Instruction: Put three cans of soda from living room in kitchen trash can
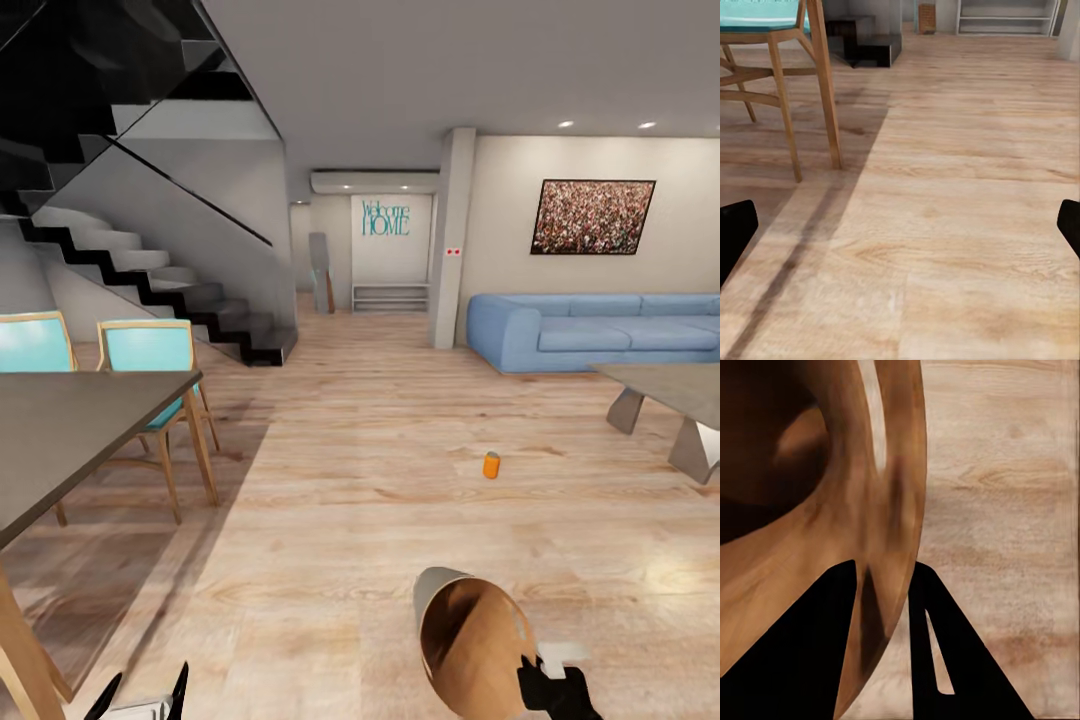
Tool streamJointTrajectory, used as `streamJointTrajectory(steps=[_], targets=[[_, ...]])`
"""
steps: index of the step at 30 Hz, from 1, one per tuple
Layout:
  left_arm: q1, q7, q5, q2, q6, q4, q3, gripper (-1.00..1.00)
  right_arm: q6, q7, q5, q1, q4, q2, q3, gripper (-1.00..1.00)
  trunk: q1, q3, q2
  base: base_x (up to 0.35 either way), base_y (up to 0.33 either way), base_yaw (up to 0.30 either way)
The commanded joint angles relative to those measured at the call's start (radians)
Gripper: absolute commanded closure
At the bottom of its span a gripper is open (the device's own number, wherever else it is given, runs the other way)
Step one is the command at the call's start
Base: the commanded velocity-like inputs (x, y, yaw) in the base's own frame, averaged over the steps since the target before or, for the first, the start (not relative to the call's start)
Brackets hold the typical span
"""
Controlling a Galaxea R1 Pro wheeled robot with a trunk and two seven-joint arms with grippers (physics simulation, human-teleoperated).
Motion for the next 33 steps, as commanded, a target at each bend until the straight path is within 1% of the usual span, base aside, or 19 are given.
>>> streamJointTrajectory(steps=[1,2,6,8,13,23,28,29,33], targets=[[0.0,0.0,0.0,0.0,0.0,0.0,0.0,-1.0,-0.007,0.014,-0.006,0.005,-0.002,-0.001,-0.008,1.0,-0.004,0.003,0.007,0.0,0.0,0.0],[0.0,0.0,0.0,0.0,0.0,0.0,0.0,-1.0,-0.021,0.054,-0.02,0.02,-0.005,-0.003,-0.03,1.0,-0.008,0.006,0.014,0.0,0.0,0.0],[0.0,0.0,0.0,0.0,0.0,0.0,0.0,-1.0,-0.031,0.106,-0.047,0.036,-0.006,-0.006,-0.053,1.0,-0.023,0.019,0.042,0.0,0.0,0.0],[0.0,0.0,0.0,0.0,0.0,0.0,0.0,-1.0,-0.033,0.119,-0.054,0.048,-0.005,-0.006,-0.059,1.0,-0.031,0.025,0.056,0.0,0.0,0.0],[0.0,0.0,0.0,0.0,0.0,0.0,0.0,-1.0,-0.036,0.129,-0.061,0.072,0.007,-0.005,-0.064,1.0,-0.05,0.041,0.091,0.0,0.0,0.0],[0.0,0.0,-0.002,0.0,0.0,0.0,0.0,-1.0,-0.036,0.132,-0.062,0.079,0.039,-0.003,-0.069,1.0,-0.088,0.072,0.161,0.0,0.0,0.0],[0.0,0.0,-0.002,0.0,0.0,0.0,0.0,-1.0,-0.036,0.132,-0.062,0.079,0.041,-0.003,-0.09,1.0,-0.107,0.088,0.196,0.0,0.0,0.0],[0.0,0.0,-0.002,0.0,-0.001,0.0,0.0,-1.0,-0.036,0.132,-0.062,0.079,0.042,-0.003,-0.1,1.0,-0.111,0.091,0.203,0.0,0.0,0.0],[0.0,0.001,-0.001,0.0,-0.002,0.0,0.0,-1.0,-0.036,0.132,-0.062,0.079,0.042,-0.004,-0.114,1.0,-0.111,0.091,0.203,0.0,0.0,0.0]])
